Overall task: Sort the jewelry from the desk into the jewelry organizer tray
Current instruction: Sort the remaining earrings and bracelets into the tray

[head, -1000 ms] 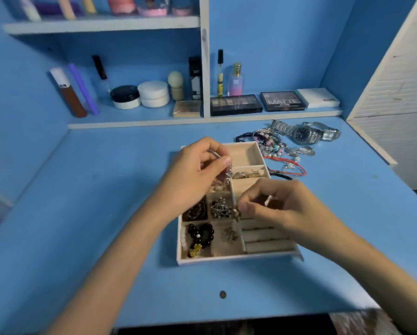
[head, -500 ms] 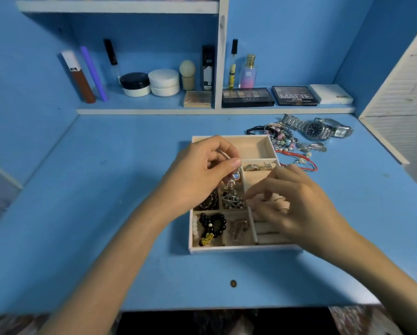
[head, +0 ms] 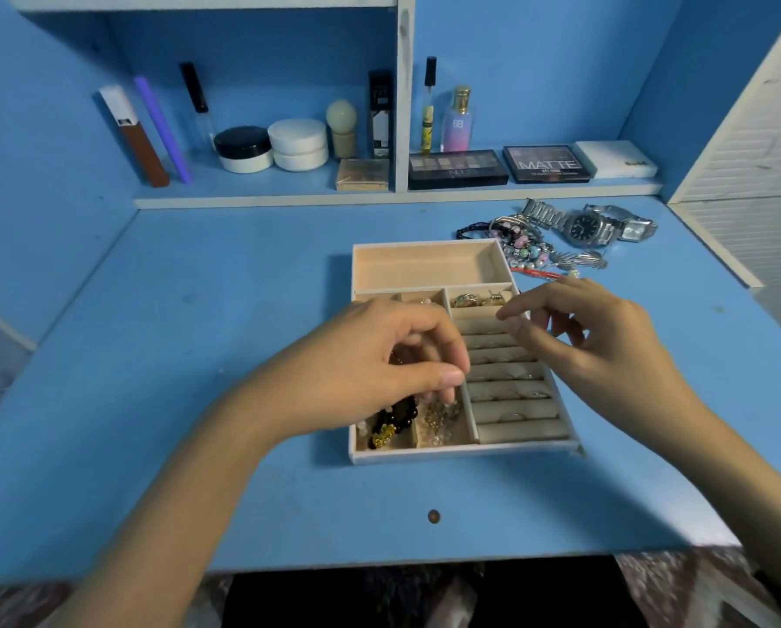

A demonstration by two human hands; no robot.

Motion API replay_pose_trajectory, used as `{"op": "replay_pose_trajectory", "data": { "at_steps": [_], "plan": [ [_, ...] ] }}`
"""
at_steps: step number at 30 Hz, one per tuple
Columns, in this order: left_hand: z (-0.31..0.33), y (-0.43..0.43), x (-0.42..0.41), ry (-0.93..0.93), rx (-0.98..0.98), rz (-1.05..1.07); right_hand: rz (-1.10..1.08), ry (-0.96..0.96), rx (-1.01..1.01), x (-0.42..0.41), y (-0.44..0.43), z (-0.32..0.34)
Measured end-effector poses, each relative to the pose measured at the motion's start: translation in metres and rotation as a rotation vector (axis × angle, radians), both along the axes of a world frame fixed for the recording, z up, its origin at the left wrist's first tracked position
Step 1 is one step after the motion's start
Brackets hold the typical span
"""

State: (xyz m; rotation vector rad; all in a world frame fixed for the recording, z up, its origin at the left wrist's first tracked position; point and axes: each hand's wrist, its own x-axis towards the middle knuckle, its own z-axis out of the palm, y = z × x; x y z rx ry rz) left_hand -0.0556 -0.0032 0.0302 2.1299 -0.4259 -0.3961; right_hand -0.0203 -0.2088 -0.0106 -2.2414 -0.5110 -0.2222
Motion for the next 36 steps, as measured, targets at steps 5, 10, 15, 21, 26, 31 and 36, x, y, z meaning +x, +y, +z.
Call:
{"op": "replay_pose_trajectory", "data": {
  "at_steps": [5,10,15,21,26,31,36],
  "plan": [
    [0.014,0.002,-0.004,-0.026,0.0,-0.009,0.014,-0.004,0.009,-0.001,0.001,0.001],
    [0.012,-0.001,-0.004,0.008,0.05,-0.026,0.01,-0.003,0.015,0.0,0.001,0.0],
    [0.005,-0.007,-0.002,0.016,0.132,-0.039,-0.003,0.012,0.038,-0.001,0.0,0.002],
    [0.001,-0.012,0.001,-0.09,0.379,-0.071,-0.072,0.057,0.056,0.001,-0.009,0.0],
    [-0.003,-0.016,0.003,-0.162,0.523,-0.101,-0.108,0.085,0.05,0.008,-0.017,-0.003],
    [-0.003,-0.019,0.008,-0.264,0.538,-0.092,-0.198,0.048,0.023,0.023,-0.028,-0.007],
    [-0.001,-0.033,0.022,-0.3,0.378,-0.028,-0.37,0.014,0.012,0.054,-0.053,-0.019]
  ]
}}
